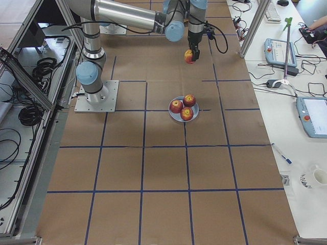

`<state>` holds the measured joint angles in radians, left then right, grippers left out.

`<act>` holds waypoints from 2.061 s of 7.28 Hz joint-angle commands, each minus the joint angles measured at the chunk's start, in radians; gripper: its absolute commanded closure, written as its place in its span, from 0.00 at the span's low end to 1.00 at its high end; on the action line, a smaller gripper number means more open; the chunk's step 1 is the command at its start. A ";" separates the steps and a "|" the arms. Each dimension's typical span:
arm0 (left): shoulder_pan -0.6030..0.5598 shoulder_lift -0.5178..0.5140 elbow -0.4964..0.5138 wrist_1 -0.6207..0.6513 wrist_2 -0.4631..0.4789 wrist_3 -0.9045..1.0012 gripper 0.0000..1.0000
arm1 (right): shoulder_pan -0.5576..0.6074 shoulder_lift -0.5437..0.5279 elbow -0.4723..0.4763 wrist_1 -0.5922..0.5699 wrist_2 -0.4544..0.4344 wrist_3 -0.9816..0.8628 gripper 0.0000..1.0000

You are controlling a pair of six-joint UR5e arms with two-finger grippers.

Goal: Transfer apple from basket to plate
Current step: 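Lift the apple with the right gripper and carry it to the plate, then open the right gripper to release the apple onto the plate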

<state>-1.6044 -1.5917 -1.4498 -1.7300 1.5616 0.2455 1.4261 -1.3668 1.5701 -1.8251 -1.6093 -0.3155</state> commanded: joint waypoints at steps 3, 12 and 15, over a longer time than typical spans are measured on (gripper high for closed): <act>0.000 0.004 -0.012 0.000 0.000 0.002 0.01 | -0.257 0.032 0.117 -0.122 0.014 -0.339 0.45; 0.001 0.006 -0.021 0.000 0.000 0.020 0.01 | -0.273 0.110 0.229 -0.296 0.009 -0.338 0.11; 0.003 0.007 -0.024 0.000 0.000 0.020 0.01 | -0.266 0.065 0.220 -0.283 0.005 -0.332 0.00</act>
<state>-1.6017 -1.5851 -1.4729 -1.7303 1.5616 0.2653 1.1561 -1.2716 1.7933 -2.1117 -1.6046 -0.6491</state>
